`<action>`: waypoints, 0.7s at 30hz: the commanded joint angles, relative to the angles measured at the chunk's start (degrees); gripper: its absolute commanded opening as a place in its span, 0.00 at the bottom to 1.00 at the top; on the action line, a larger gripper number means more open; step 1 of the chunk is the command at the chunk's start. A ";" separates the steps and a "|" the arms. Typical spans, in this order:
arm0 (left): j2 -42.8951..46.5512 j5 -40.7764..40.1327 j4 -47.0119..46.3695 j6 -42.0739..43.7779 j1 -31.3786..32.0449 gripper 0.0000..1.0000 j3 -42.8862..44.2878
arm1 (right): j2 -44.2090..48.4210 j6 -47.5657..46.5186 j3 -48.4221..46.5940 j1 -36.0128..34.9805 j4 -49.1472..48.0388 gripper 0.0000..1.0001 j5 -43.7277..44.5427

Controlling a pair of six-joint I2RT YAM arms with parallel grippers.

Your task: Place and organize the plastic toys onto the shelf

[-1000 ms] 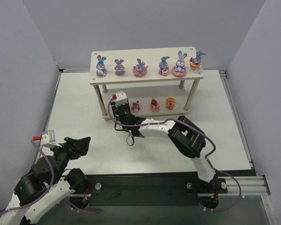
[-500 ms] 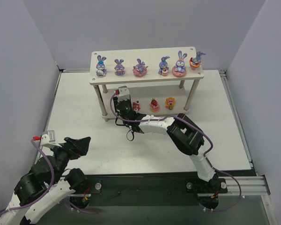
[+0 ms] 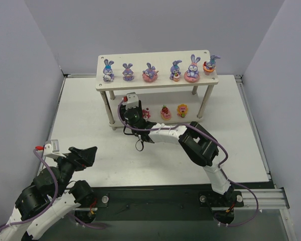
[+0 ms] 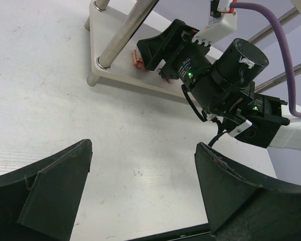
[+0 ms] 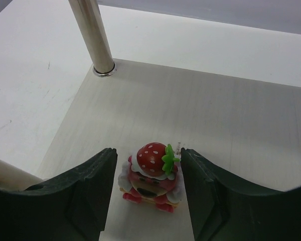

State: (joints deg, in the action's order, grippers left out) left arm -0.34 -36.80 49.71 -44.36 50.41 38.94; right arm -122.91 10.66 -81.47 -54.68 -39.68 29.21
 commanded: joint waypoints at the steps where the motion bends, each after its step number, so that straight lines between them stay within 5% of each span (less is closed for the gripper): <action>1: 2.45 0.06 -0.58 0.15 -0.32 0.94 1.23 | 1.97 0.24 0.61 0.36 -3.65 0.56 0.06; 9: 2.45 0.14 -0.58 0.15 -0.32 0.94 1.23 | 5.74 0.51 4.82 -0.34 -6.81 0.76 -0.30; 21: 0.52 4.10 -2.78 2.43 -0.23 0.97 1.49 | 19.80 -6.17 13.26 -7.01 -9.03 0.90 3.04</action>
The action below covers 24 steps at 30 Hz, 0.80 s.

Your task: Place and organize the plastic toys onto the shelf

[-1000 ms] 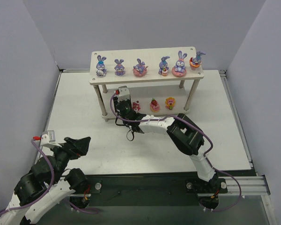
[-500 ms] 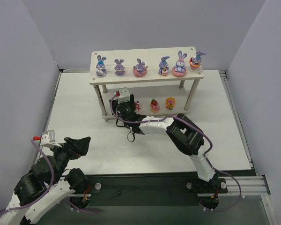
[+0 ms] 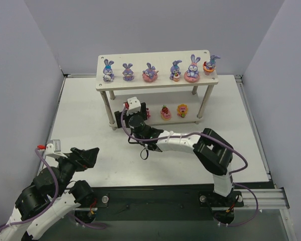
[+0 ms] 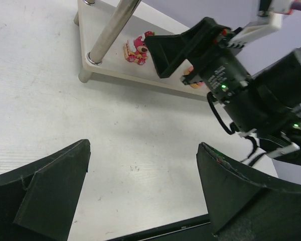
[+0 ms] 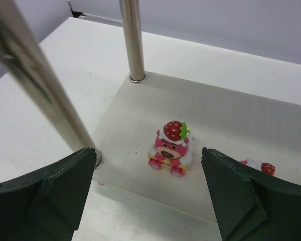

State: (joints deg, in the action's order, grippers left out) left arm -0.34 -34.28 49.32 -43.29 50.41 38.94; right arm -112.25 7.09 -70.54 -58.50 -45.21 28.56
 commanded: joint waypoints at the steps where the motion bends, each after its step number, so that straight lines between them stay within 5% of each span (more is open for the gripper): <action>1: 0.51 2.02 -2.39 1.36 -0.14 0.97 1.58 | 10.80 -2.70 4.17 -3.90 -2.00 0.90 4.74; 9: -13.95 7.39 -2.04 3.30 -0.14 0.96 5.88 | 39.70 12.58 14.63 -10.14 37.68 0.85 7.21; 16: -26.02 8.27 -2.12 4.00 -0.14 0.97 12.39 | 68.26 21.64 22.12 -11.02 57.15 0.88 12.65; 24: -23.23 9.94 -3.53 5.58 -0.14 0.97 13.88 | 78.49 23.41 20.89 -11.29 67.97 0.89 14.25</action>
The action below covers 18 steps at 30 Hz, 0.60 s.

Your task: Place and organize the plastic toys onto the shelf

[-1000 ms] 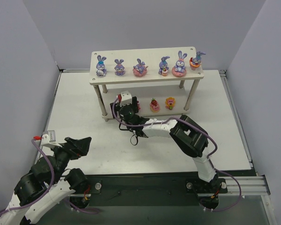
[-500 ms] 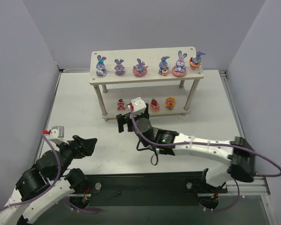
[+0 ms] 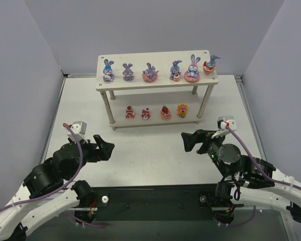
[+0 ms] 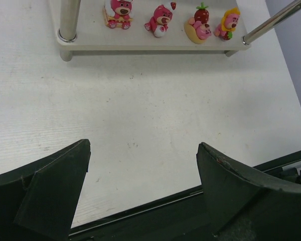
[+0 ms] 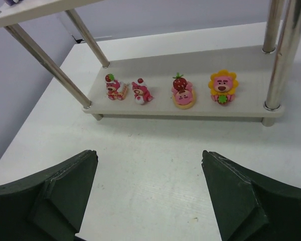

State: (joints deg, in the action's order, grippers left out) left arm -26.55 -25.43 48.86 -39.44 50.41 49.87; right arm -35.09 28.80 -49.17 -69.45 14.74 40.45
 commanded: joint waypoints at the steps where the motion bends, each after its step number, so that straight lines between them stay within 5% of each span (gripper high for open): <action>1: 3.60 1.08 -2.72 1.91 -0.23 0.97 3.22 | 2.21 1.61 -0.58 -0.33 8.11 0.89 2.27; 18: 6.50 3.80 -2.01 6.57 -0.14 0.97 17.63 | 2.31 0.03 -2.86 -0.33 9.16 0.90 -0.02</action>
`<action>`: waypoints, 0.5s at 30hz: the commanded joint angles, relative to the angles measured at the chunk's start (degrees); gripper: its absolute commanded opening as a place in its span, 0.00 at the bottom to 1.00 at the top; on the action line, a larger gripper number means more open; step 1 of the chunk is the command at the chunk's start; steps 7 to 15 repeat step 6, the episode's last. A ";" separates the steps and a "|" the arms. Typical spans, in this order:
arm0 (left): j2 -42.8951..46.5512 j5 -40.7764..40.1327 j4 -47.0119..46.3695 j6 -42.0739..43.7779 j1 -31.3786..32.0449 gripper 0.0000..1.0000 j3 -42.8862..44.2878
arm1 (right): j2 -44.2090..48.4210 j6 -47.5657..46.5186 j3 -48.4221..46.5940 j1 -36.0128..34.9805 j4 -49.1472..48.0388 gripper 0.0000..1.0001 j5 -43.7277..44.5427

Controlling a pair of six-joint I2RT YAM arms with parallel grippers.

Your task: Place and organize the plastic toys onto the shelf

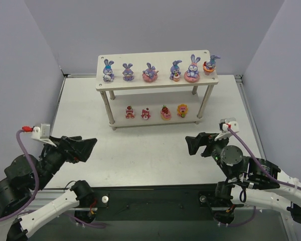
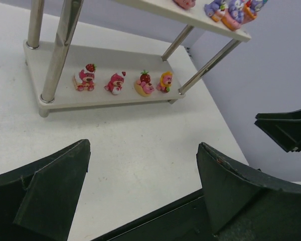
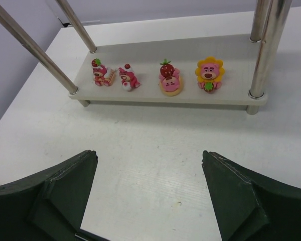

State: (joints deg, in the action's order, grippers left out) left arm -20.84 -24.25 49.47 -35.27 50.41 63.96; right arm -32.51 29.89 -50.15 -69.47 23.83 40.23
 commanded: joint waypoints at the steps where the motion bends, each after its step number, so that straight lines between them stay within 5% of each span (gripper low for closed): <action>1: 1.06 3.24 -3.93 2.66 -0.23 0.98 3.97 | -0.18 -1.15 -1.88 -0.31 0.07 0.90 0.11; 15: 2.29 6.75 -6.66 4.50 -0.14 0.97 3.89 | -0.18 -1.15 -2.14 -0.31 0.07 0.90 0.11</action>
